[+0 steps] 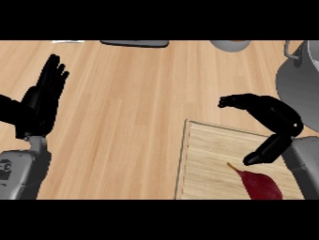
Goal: Pick the pear from the tray and place it in the pot
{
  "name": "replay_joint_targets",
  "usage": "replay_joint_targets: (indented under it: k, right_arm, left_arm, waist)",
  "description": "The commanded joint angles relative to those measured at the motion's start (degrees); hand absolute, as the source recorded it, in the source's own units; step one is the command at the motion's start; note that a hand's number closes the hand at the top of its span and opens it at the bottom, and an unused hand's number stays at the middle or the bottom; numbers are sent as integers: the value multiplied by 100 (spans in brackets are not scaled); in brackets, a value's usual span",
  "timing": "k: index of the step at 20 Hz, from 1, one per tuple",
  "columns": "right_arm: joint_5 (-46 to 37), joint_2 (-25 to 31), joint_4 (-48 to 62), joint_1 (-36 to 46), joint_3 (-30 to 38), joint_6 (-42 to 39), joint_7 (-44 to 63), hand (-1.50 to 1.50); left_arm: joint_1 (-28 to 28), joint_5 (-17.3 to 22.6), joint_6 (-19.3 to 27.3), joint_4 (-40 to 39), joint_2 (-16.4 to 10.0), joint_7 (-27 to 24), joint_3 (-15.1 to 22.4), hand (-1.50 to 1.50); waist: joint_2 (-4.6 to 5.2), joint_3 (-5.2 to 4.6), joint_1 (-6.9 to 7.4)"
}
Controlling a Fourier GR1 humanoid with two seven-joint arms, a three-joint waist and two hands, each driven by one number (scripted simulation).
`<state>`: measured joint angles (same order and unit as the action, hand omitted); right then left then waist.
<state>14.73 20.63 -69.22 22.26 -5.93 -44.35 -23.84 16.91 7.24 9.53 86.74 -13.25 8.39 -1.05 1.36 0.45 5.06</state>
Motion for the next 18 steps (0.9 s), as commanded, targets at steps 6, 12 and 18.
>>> replay_joint_targets:
  k: [6,12,18]
  right_arm:
    - [-574,877,186,1000,-792,-1685,-720,-150]
    - [-1265,1599,-875,1335,-1643,-1767,-755,-150]
    - [-2179,1841,-1339,1359,-2717,-1240,-1183,-150]
  left_arm:
    - [133,93,-87,73,-113,224,-82,0]
    - [-72,34,77,117,47,166,-49,0]
    - [-79,47,-13,253,-145,294,-135,0]
  waist:
    - [-25,-15,-68]
    - [-59,-15,-135]
    - [-48,-17,-174]
